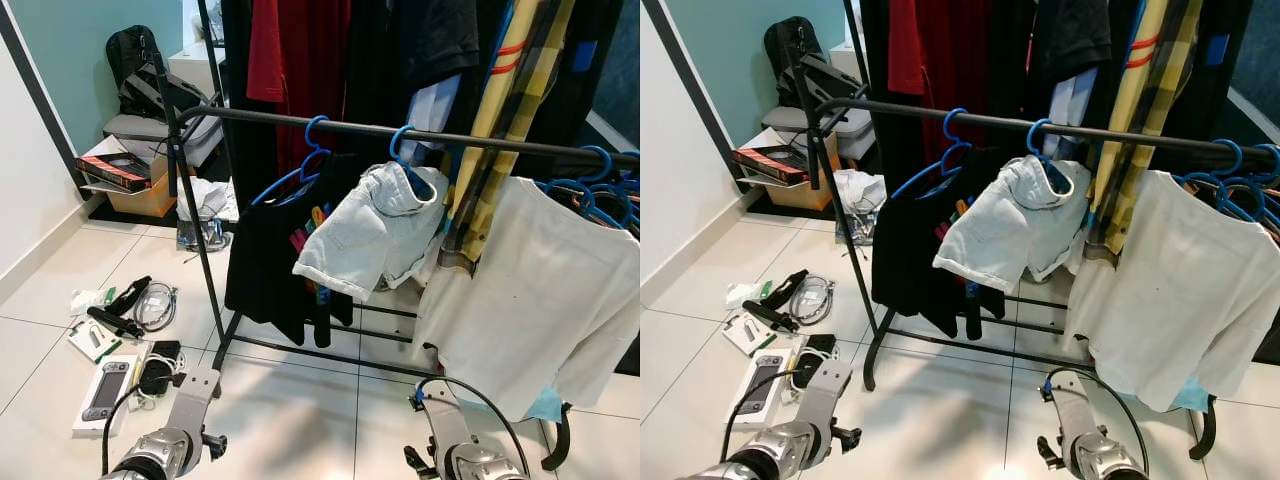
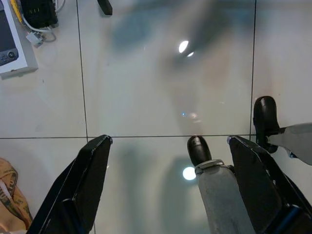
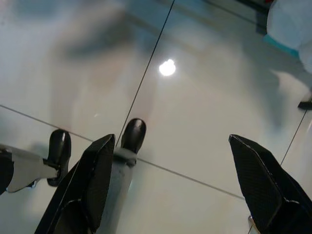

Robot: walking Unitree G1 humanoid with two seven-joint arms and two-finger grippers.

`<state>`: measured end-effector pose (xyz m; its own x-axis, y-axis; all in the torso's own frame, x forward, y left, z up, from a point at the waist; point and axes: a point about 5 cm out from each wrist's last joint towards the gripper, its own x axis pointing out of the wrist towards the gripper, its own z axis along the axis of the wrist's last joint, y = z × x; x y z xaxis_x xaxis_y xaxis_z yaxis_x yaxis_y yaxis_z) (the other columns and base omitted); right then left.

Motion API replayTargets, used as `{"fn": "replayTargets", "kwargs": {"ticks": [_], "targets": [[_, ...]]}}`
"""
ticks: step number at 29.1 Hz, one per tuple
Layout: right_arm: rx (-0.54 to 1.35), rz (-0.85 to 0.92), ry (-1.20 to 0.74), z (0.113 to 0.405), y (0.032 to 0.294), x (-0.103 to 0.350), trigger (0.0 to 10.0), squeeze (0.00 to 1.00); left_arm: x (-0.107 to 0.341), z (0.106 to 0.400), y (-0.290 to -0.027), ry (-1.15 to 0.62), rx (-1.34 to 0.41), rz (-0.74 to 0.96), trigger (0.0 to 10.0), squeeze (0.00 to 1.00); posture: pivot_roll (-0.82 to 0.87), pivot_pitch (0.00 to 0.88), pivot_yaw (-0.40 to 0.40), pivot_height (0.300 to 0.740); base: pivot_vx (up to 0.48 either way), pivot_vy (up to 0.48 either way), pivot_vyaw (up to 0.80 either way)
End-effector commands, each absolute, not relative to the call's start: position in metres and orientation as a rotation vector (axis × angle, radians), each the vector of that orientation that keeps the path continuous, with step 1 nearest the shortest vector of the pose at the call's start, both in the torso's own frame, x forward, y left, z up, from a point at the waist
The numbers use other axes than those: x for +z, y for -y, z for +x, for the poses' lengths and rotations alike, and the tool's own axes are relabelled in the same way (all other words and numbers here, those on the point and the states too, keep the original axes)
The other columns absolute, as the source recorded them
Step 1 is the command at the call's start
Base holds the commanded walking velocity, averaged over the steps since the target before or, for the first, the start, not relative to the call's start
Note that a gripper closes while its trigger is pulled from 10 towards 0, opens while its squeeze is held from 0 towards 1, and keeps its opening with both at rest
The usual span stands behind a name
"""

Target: Hang hanger

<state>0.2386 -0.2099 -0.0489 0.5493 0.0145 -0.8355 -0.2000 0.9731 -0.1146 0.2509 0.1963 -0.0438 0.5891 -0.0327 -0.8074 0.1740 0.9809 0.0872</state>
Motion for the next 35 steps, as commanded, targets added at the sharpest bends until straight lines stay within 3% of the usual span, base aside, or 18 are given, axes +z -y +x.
{"fn": "replayTargets", "kwargs": {"ticks": [1, 9, 29, 35], "targets": [[0.134, -0.212, -0.992, 0.236, 0.207, -0.052, 10.0, 0.0, -0.042, 0.252, -0.202, -0.933, -0.114, 0.168, 10.0, 0.0, 0.05, 0.0, -0.011, 0.74, 0.0, 0.0, 0.0], [0.114, -0.224, -0.982, 0.237, 0.21, -0.051, 10.0, 0.0, -0.044, 0.25, -0.198, -0.931, -0.109, 0.045, 10.0, 0.0, 0.04, 0.0, -0.004, 0.74, 0.0, 0.0, 0.0], [0.11, -0.244, -0.978, 0.238, 0.215, -0.049, 10.0, 0.0, -0.043, 0.252, -0.189, -0.916, -0.13, -0.01, 10.0, 0.0, 0.01, 0.0, -0.005, 0.74, 0.0, 0.0, 0.0], [0.108, -0.237, -0.974, 0.238, 0.213, -0.049, 10.0, 0.0, -0.043, 0.252, -0.19, -0.919, -0.136, -0.01, 10.0, 0.0, 0.0, 0.0, 0.012, 0.74, 0.0, -0.41, 0.0]]}}
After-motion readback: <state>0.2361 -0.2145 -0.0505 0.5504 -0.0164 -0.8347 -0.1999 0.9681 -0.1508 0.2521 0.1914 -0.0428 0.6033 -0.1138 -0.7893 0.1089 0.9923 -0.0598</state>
